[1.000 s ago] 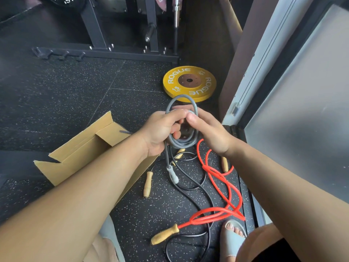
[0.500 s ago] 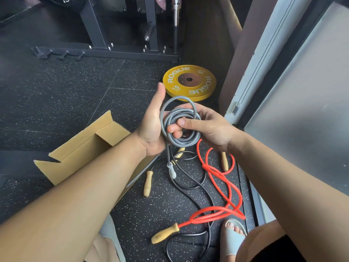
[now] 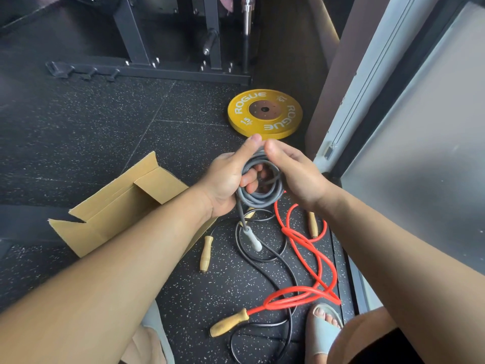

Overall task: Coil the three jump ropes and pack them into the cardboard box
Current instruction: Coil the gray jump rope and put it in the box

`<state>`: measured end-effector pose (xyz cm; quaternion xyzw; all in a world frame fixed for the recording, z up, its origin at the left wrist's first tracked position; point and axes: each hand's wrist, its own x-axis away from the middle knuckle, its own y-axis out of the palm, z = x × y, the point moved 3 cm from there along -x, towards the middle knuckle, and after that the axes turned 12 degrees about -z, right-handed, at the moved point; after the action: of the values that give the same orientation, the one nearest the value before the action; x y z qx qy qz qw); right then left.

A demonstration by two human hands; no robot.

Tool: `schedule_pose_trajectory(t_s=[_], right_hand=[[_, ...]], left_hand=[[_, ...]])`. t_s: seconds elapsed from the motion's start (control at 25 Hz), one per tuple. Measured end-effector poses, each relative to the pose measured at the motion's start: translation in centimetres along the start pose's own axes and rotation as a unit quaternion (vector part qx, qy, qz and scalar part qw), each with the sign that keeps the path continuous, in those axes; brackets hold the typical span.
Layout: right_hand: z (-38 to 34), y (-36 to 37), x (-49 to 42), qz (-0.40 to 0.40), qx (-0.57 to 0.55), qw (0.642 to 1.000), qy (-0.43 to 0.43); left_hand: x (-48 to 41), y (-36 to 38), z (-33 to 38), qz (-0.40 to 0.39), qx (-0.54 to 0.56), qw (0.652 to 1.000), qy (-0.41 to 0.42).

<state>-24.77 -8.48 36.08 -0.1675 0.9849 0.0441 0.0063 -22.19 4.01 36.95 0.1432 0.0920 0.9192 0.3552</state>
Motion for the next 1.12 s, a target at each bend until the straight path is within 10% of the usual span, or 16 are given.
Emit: schedule_pose_trajectory(t_s=[0.4,1.12], right_hand=[[0.4,0.4,0.0,-0.018,-0.014,1.000,0.000],[-0.3,1.3,-0.2,0.301,-0.055,0.950,-0.063]], left_hand=[[0.2,-0.3,-0.1,0.045,-0.026,0.998,0.021],[-0.1,-0.7,0.5,0.146,-0.159,0.975,0.057]])
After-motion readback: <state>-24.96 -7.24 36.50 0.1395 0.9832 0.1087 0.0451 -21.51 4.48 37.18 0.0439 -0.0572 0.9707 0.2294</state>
